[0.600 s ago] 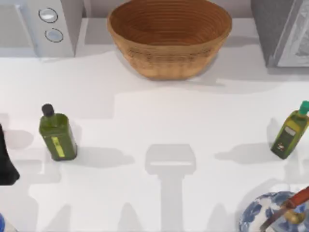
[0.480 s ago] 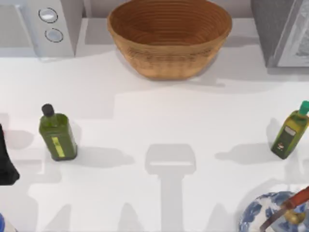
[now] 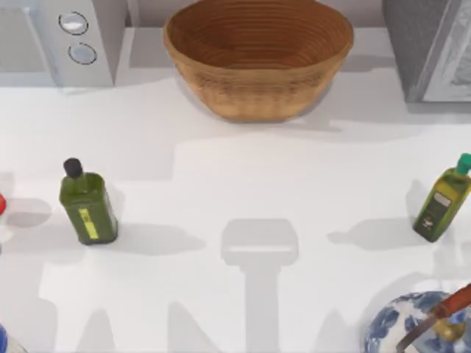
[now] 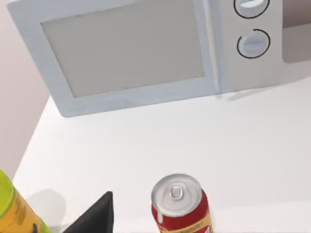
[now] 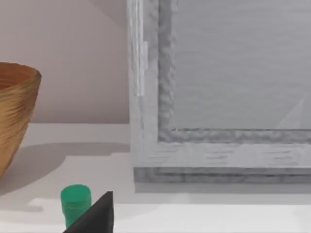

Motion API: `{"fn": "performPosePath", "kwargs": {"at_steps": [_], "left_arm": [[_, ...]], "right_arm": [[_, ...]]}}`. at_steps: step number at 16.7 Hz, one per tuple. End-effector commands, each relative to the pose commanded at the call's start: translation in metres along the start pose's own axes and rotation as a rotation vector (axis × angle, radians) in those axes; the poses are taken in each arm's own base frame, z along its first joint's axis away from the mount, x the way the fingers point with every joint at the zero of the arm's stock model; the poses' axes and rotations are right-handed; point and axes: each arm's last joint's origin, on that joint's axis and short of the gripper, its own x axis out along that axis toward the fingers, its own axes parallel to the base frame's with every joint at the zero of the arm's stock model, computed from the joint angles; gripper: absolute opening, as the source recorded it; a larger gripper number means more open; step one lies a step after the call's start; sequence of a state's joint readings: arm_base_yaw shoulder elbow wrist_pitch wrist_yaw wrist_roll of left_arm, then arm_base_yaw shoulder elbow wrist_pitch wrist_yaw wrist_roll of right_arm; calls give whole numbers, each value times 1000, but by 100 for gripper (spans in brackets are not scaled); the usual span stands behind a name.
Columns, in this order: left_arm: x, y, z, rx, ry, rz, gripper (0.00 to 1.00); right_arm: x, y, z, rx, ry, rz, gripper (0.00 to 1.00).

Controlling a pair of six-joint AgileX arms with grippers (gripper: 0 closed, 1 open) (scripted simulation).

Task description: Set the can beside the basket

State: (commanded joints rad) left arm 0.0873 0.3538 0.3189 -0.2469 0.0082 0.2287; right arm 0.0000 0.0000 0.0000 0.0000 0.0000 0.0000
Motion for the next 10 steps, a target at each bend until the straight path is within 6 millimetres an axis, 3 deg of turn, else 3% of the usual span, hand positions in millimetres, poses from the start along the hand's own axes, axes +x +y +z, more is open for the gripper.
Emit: {"fn": "performPosePath", "kwargs": {"at_steps": [5,10], "left_arm": [[36,27,59,210,356,-64,100],[116,53,91,389,725,-268,100]], "right_arm": [[0,0,0,0,0,0,100],[0,0,0,0,0,0,100]]}}
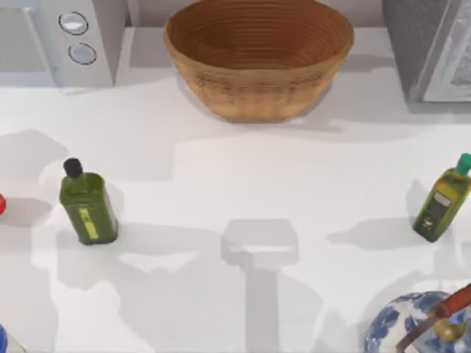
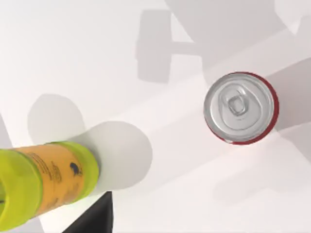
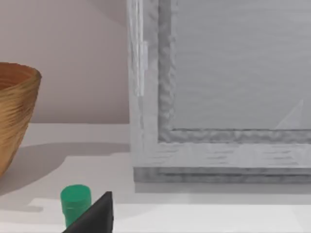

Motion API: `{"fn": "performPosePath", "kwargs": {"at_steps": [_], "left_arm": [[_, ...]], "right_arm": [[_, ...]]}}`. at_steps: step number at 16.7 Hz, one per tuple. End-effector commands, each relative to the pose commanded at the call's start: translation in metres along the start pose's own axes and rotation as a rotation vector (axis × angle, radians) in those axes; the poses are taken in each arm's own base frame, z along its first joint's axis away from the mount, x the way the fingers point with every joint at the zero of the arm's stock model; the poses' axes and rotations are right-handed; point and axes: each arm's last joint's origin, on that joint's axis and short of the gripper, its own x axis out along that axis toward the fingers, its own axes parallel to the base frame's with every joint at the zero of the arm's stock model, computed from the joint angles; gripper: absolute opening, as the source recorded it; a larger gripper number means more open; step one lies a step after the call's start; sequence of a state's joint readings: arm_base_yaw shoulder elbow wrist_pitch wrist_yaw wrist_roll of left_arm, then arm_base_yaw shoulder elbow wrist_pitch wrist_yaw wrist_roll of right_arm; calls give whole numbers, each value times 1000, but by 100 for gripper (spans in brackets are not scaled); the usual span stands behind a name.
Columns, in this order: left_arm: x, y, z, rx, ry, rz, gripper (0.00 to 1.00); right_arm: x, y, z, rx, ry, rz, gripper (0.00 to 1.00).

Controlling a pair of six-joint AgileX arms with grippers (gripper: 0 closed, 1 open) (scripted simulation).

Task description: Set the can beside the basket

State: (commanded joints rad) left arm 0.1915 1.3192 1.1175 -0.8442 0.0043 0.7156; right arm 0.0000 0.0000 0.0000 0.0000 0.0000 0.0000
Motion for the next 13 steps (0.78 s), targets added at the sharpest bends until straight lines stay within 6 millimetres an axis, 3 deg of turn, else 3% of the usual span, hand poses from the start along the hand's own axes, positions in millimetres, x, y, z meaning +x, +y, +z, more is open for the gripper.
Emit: {"fn": "performPosePath", "kwargs": {"at_steps": [3,7,10,13], "left_arm": [[41,25,27,114,165,-156,100],[90,37,50,230,302,-326,100],[108,38,57,274,343,-388,100],[109,38,58,278,347,-394,100]], "right_arm": [[0,0,0,0,0,0,100],[0,0,0,0,0,0,100],[0,0,0,0,0,0,100],[0,0,0,0,0,0,100]]}}
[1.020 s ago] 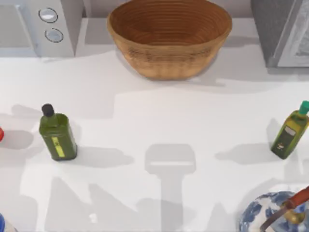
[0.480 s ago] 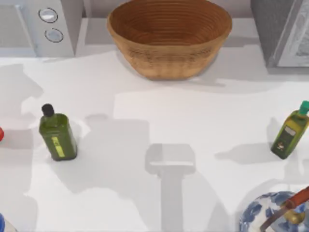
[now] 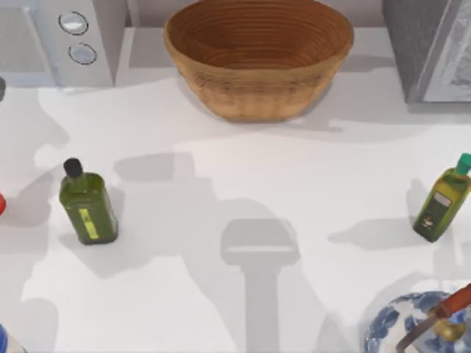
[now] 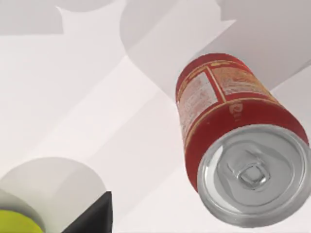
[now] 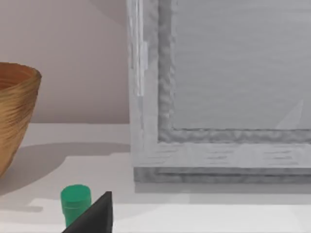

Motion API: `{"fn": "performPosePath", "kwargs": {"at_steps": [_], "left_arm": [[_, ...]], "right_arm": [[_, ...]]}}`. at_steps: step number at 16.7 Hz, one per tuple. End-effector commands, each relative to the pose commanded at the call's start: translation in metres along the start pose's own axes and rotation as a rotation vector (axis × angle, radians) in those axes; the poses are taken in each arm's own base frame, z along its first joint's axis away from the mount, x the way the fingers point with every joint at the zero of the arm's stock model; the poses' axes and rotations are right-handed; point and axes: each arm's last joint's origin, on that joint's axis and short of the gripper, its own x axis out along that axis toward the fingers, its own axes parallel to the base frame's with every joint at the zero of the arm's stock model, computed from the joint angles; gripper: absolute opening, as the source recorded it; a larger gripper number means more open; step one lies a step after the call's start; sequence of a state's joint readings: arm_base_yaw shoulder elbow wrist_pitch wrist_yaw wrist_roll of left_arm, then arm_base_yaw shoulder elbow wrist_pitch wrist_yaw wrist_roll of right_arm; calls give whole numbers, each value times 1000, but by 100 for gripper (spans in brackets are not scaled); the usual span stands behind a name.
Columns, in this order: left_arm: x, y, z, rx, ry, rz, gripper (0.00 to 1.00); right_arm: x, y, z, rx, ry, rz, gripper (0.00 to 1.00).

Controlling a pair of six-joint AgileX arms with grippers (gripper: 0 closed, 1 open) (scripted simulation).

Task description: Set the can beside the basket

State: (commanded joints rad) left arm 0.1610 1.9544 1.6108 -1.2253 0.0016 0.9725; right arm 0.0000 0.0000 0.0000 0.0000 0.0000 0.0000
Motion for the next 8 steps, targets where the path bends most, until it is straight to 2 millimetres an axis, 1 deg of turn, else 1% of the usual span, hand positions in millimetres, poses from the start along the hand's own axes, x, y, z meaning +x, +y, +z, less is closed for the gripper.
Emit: {"fn": "performPosePath", "kwargs": {"at_steps": [3,4,8], "left_arm": [[1,0,-1,-4,0,1,100],[6,0,-1,-1,1,-2,100],[39,1,1,0,-4,6,100]], "right_arm": [[0,0,0,0,0,0,100],[0,0,0,0,0,0,100],[0,0,0,0,0,0,100]]}}
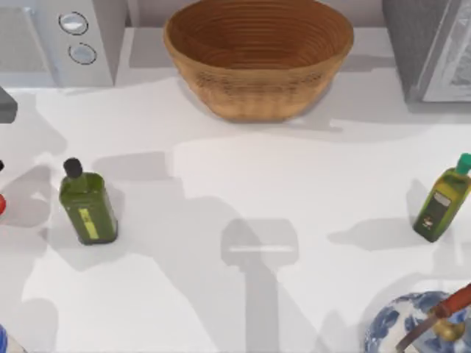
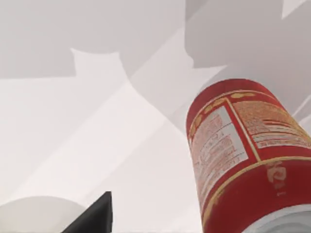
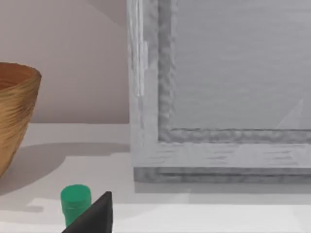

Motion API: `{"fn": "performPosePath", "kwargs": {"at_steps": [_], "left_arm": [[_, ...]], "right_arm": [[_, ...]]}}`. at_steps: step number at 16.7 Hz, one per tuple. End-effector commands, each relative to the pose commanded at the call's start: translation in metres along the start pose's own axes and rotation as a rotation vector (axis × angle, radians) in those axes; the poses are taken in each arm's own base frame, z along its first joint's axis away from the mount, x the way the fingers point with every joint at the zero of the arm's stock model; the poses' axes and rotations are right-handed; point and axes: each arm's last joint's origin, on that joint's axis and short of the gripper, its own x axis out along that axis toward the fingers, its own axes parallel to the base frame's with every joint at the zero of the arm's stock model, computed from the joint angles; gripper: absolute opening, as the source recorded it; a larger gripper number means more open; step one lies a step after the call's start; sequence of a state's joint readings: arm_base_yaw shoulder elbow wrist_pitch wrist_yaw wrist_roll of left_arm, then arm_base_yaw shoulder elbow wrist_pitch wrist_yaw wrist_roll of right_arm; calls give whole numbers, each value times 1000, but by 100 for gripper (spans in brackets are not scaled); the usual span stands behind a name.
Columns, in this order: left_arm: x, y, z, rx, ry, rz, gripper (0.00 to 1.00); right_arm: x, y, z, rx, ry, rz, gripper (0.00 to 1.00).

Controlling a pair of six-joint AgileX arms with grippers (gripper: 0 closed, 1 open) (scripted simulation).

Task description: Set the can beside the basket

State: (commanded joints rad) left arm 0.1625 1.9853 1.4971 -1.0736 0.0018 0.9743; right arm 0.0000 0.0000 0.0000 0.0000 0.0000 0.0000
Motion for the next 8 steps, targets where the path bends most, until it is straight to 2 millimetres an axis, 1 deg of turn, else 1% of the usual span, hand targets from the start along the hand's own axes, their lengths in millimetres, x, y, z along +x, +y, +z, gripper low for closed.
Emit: {"fn": "performPosePath", "kwargs": {"at_steps": [2,3,7,8], "left_arm": [[16,-1,-1,0,2,-3,100],[20,-2,-1,0,4,-5,100],[21,-2,-1,0,4,-6,100],[21,-2,-1,0,4,-6,92]], "right_arm": [[0,0,0,0,0,0,100],[0,0,0,0,0,0,100],[0,0,0,0,0,0,100],[0,0,0,0,0,0,100]]}}
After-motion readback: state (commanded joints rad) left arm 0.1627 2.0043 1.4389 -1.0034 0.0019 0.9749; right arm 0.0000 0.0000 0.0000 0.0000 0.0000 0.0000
